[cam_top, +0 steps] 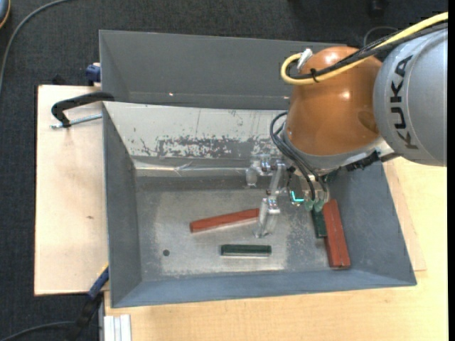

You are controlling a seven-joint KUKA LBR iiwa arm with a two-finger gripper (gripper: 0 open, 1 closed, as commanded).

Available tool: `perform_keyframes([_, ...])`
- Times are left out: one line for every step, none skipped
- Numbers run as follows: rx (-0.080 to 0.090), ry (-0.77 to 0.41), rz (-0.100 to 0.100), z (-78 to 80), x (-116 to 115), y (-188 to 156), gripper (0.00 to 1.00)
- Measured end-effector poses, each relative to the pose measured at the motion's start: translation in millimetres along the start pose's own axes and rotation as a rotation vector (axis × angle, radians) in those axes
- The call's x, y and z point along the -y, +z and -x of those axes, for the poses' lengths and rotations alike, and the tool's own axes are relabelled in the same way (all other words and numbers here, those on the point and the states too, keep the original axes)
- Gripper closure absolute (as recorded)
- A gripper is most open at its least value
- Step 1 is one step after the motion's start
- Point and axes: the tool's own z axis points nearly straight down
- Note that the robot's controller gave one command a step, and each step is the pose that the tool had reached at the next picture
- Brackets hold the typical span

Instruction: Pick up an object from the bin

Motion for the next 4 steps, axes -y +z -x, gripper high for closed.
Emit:
perform_keyframes([0.000, -0.117, -0.001, 30.3, 4.5, 125.2, 0.00])
perform_keyframes([0.006, -0.215, 0.000, 38.2, -14.6, 156.8, 0.00])
perform_keyframes([0.007, -0.213, 0.000, 38.2, -14.2, 156.1, 1.00])
perform_keyframes([0.012, -0.153, 0.001, 31.5, -10.1, 10.8, 1.00])
